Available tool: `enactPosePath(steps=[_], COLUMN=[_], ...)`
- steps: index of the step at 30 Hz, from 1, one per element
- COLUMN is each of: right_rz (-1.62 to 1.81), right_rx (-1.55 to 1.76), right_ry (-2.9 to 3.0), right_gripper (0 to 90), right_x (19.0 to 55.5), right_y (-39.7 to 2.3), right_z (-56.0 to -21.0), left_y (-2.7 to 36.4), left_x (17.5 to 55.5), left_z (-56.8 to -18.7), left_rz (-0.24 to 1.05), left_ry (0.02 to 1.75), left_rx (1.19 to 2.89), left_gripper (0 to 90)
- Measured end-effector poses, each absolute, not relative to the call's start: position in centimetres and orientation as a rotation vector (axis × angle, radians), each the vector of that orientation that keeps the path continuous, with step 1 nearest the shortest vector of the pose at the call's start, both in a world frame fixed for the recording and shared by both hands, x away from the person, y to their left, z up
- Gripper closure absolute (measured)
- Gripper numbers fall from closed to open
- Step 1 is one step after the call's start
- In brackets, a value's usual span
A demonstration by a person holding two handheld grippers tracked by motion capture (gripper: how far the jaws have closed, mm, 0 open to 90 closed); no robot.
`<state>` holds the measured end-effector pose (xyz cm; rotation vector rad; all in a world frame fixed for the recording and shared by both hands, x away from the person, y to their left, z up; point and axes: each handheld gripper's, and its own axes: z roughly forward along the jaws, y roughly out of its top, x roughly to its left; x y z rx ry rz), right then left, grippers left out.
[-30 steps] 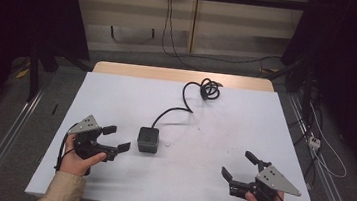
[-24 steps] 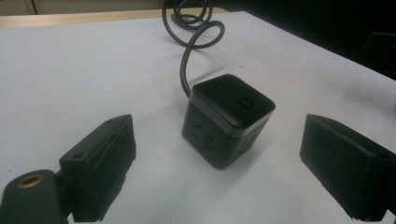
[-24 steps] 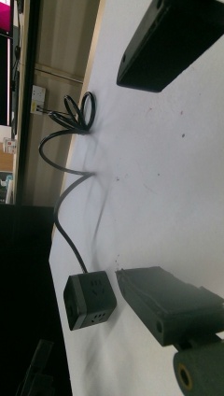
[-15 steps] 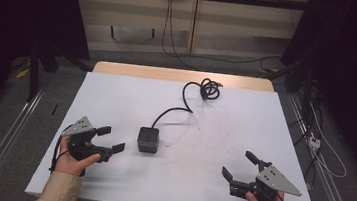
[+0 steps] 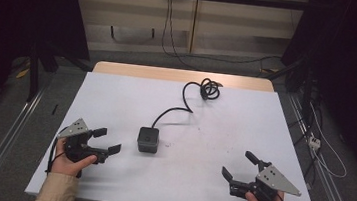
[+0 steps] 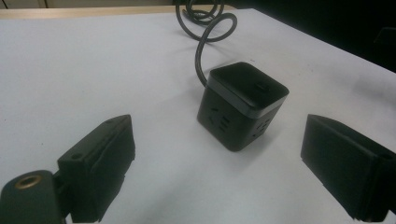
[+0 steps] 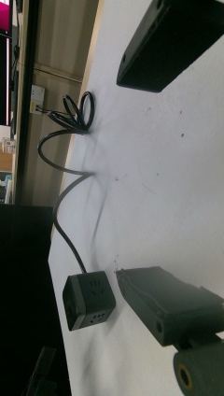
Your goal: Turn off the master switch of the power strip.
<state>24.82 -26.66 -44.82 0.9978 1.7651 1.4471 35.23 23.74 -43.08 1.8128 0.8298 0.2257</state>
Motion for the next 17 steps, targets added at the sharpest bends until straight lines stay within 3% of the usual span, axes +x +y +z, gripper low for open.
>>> enactPosePath(steps=[17], right_rz=[1.447], right_rx=[1.005], right_ry=[1.776], right_gripper=[6.5], right_x=[24.94], right_y=[-26.61], right_z=[-44.9], left_y=[23.99], left_x=[35.2], left_z=[-43.35], left_rz=[0.254], left_ry=[0.842], left_rx=[1.832], left_gripper=[9.6])
